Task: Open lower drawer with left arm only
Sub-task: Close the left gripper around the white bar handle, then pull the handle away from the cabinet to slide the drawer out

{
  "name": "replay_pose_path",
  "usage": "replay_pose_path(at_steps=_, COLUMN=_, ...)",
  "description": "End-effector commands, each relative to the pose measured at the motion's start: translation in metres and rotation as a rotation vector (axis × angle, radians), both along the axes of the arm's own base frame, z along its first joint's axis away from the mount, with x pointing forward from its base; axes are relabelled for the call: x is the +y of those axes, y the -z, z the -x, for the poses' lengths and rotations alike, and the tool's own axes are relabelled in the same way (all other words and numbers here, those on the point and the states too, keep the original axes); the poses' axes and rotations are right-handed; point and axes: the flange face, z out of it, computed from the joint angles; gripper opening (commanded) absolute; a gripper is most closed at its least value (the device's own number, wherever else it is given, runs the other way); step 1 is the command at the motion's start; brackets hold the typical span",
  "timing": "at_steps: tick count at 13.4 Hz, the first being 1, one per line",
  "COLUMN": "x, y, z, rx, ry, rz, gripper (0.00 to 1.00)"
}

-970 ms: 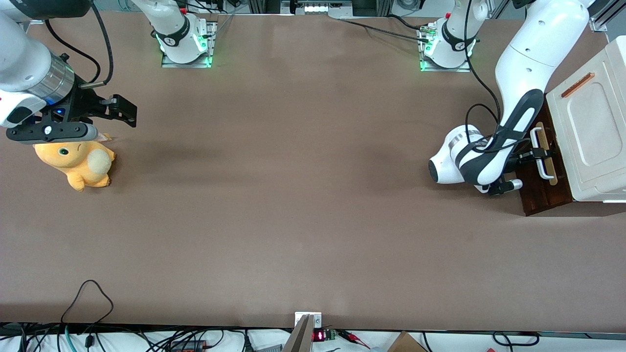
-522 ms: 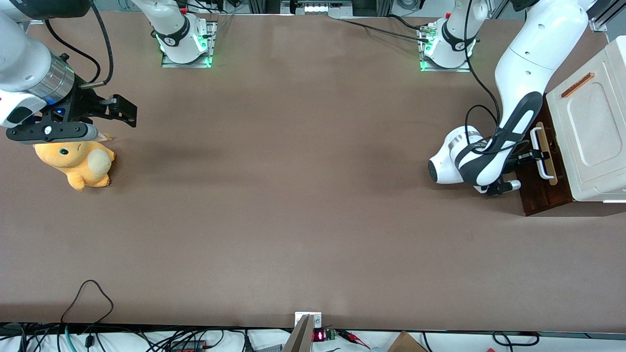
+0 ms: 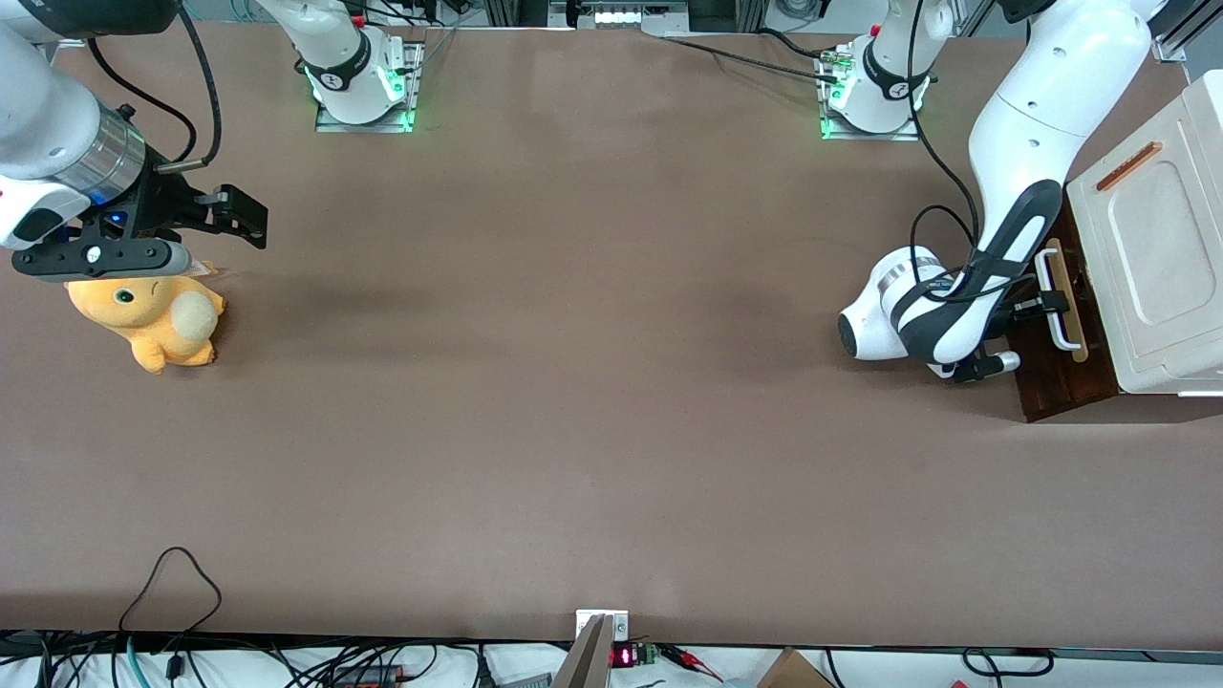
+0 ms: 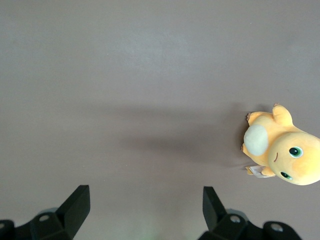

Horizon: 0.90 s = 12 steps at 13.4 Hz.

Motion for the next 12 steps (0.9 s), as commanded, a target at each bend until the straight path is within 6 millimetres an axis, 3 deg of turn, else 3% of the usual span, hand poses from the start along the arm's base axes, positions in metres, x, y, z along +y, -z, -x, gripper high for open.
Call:
replay_pose_path(at_steps=1, x=-0.007, y=-0.013, z=-0.01, rx=0.032, ry=0.017, rz=-0.036, gripper=0.0)
replay_pose_path(at_steps=12, x=-0.047, y=-0.008, z=-0.013, rx=0.022, ry=0.056, rz=-0.033, gripper=0.0)
